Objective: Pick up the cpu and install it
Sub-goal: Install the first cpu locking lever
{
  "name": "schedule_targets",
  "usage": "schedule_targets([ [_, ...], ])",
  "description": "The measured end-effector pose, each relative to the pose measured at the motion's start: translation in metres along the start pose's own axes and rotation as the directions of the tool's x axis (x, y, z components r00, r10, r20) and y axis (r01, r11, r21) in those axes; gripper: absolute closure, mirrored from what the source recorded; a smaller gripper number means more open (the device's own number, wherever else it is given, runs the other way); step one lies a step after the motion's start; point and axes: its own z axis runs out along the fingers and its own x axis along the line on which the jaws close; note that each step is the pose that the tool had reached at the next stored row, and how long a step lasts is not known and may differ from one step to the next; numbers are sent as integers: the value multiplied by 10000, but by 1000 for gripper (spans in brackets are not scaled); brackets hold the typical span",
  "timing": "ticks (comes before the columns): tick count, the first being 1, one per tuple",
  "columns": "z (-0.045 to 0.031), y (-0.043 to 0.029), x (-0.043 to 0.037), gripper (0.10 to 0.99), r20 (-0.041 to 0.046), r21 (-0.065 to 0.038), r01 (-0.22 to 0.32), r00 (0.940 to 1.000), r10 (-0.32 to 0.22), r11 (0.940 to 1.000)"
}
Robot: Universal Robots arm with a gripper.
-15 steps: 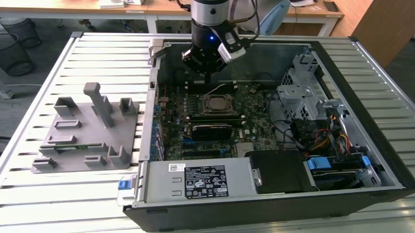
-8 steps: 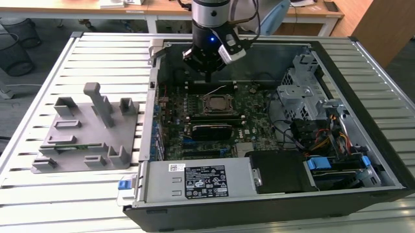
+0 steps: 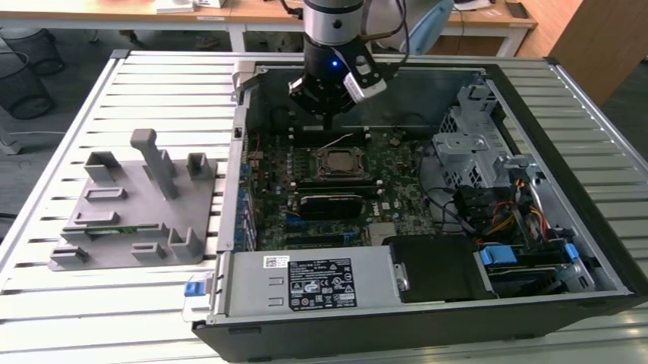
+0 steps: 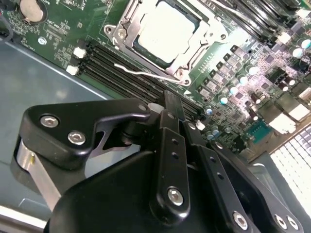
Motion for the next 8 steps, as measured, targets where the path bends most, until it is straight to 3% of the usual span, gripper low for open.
schedule_targets([
  [8,28,-4,-38,980,1,-3,1,10000,-1,10000],
])
